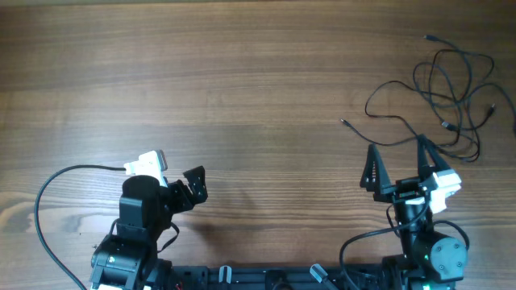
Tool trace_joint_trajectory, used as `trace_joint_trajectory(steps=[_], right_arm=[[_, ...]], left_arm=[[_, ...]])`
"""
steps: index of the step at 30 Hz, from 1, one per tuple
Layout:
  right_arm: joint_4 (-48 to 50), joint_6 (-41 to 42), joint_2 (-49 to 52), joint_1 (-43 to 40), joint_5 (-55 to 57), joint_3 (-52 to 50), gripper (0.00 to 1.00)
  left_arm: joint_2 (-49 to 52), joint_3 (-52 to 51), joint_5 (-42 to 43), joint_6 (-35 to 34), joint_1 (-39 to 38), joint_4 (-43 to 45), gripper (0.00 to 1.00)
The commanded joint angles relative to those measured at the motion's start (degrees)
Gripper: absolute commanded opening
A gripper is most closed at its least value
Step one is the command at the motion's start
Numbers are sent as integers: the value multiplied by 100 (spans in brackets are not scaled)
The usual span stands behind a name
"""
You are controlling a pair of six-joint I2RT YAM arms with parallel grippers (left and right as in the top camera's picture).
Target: Untangle cables
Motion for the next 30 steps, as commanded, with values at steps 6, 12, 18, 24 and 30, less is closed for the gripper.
trace_joint_trajectory(steps=[6,12,18,24,30], right_arm=[[649,-74,-96,-411,9,-487,100],[-328,-1128,-96,-424,13,-487,100],[-1255,-1327,-96,-426,-11,-487,100],[-1252,-1366,-96,-426,-26,-487,100],[-1252,-1364,-94,-424,-26,-487,100]], left_arm=[[-11,-61,-13,-52,9,13,100],[-11,-63,-13,-52,9,13,100],[-11,-63,-13,-52,9,13,100],[-11,-63,-13,-52,9,13,100],[-11,-63,-13,-52,9,13,100]])
